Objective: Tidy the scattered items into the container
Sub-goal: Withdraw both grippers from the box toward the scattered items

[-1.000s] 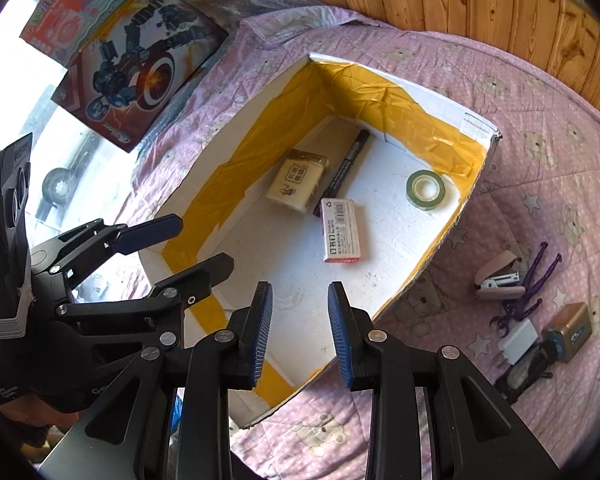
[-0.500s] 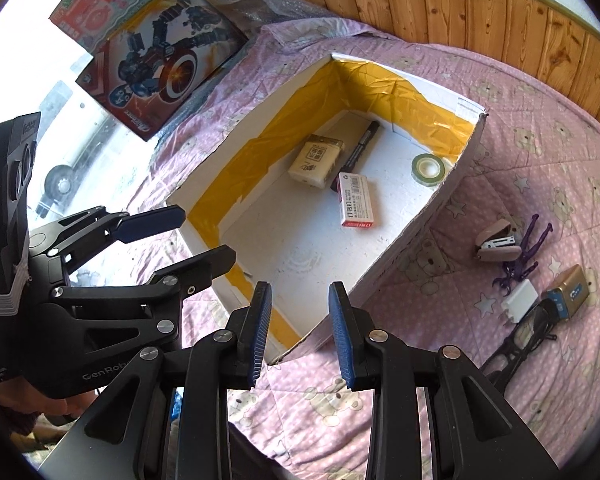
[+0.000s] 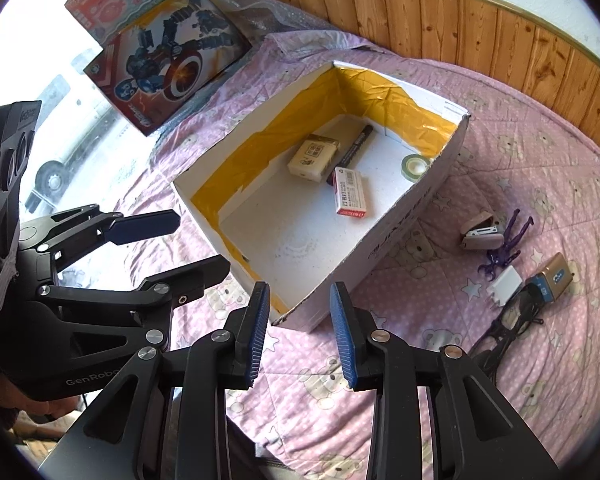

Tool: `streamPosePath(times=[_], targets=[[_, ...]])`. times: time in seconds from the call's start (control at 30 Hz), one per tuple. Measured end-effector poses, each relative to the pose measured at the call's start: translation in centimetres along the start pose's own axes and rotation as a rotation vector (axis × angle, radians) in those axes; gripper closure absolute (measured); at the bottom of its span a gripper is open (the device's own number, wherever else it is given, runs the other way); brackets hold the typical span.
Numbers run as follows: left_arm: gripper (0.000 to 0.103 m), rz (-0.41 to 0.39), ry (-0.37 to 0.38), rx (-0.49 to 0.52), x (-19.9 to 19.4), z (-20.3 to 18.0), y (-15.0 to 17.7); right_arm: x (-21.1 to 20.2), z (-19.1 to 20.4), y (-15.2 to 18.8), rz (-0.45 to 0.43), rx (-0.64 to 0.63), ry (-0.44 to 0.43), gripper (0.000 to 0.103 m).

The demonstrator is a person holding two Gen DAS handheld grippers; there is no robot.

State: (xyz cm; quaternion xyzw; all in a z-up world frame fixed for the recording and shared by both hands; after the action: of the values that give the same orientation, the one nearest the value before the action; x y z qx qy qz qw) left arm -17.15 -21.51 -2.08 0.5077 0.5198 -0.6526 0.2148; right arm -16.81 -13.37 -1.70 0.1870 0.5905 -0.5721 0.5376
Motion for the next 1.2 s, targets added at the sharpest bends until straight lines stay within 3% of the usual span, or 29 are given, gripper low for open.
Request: streamPosePath(times=[0.43, 1.2], targets=[[0.044, -0.031, 0.008, 0.011, -2.0, -1.3, 2.0, -1.8, 0.9, 3.0, -0.046, -0.005, 0.012, 0.069], [0.044, -0.095, 0.071, 0.024, -3.5, -4.1, 5.3, -5.0, -2.3, 8.9, -0.164, 0.15, -0.053, 0.069]])
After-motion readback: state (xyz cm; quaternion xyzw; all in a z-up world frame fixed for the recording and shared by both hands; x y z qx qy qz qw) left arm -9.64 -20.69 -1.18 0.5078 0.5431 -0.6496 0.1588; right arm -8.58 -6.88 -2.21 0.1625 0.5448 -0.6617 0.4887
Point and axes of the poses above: each gripper's, at about its wrist camera, not at the fingertips, and x roughly the way its jaws point, z to its left, y to its underside, the point moved 4 cm from there along x, roughly the way its jaws point, and after that the axes turned 2 degrees about -x, right-handed, at the moved point
